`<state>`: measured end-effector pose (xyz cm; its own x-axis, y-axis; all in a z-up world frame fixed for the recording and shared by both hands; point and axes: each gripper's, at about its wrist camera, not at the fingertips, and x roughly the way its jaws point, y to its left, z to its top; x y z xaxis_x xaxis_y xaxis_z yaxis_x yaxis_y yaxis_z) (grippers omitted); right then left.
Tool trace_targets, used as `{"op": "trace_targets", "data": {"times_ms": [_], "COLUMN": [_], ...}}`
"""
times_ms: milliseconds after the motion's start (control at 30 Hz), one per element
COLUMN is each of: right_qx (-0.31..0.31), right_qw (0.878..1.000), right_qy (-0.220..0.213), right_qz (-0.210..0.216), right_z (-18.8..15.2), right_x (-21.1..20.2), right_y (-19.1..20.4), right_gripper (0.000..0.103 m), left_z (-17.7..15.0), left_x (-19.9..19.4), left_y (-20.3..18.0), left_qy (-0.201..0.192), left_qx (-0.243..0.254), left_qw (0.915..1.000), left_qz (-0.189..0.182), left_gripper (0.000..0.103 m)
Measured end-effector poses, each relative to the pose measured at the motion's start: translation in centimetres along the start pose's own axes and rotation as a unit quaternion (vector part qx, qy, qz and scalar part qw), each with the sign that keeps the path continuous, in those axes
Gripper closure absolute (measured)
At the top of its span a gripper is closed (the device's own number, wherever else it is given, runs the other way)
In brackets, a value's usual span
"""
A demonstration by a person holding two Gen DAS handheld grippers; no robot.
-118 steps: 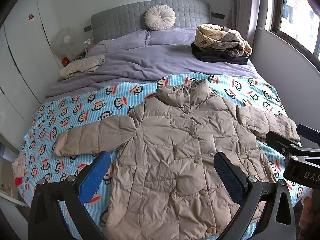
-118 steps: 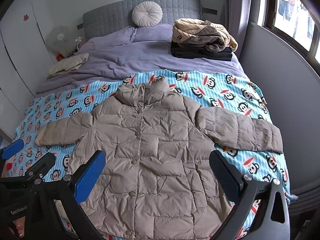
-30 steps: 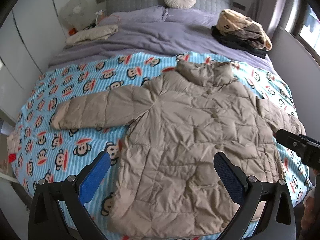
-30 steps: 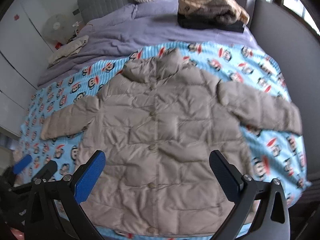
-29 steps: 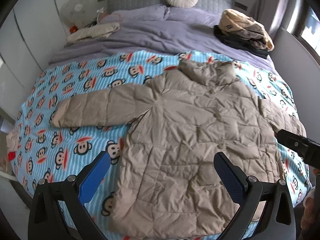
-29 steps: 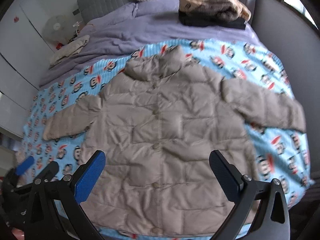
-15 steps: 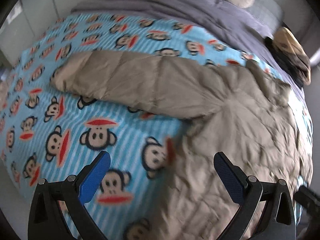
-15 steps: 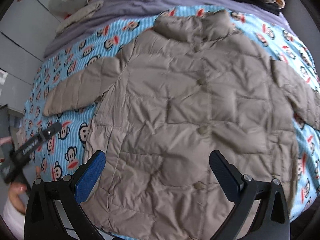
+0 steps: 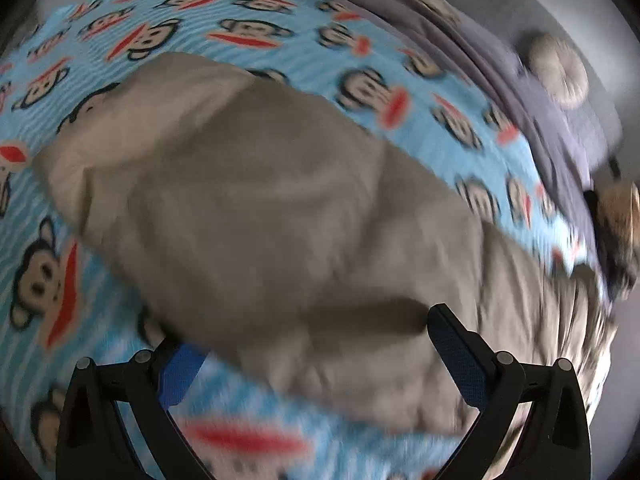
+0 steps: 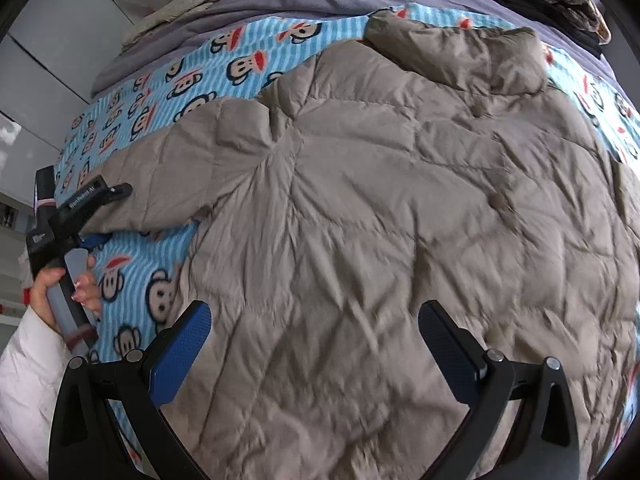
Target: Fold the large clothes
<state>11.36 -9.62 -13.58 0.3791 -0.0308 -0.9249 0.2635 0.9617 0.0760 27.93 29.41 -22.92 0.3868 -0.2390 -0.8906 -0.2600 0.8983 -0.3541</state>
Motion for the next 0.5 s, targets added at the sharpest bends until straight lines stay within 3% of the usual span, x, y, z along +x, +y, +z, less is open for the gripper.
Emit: {"op": "trace_targets", "data": {"times_ms": [167,233,300,367,400,467,500], "right_qx": [-0.009,-0.011,-0.014,-0.011,-0.007,0.005,0.018], "right_qw": [1.000,0.999,0.998,0.997,0.997,0.995,0.993], "right_qy": [-0.020,-0.028,-0.035,-0.042,-0.045,-0.040,-0.021], "right_qz": [0.018,0.032,0.047,0.058,0.063,0.090,0.112], "right_z": [3.0,4.4,5.9,6.7,6.9,7.6,7.9], "right_x": [2.1,3.0,4.0,4.6,4.9,6.1,7.2], "right_y": [1.7,2.8,4.0,4.8,5.0,5.3,5.1], "right_gripper": [0.000,0.000,0.000,0.002,0.008,0.059,0.091], "left_z": [3.0,3.4,3.8,3.9,4.0,4.4,4.5], "left_x": [0.5,0.4,0.5,0.1,-0.4,-2.2,-2.9], "left_y": [0.8,0.7,0.4,0.5,0.5,-0.3,-0.6], "left_qy": [-0.039,-0.059,-0.058,-0.053,-0.056,-0.081,-0.089], "left_qx": [-0.029,-0.030,-0.011,-0.002,-0.001,0.020,0.027], "left_qw": [0.9988,0.9974,0.9980,0.9983,0.9978,0.9960,0.9950], "left_qz": [0.011,0.027,0.021,-0.024,-0.034,-0.032,-0.035], "left_gripper": [0.000,0.014,0.067,0.092,0.092,0.092,0.092]}}
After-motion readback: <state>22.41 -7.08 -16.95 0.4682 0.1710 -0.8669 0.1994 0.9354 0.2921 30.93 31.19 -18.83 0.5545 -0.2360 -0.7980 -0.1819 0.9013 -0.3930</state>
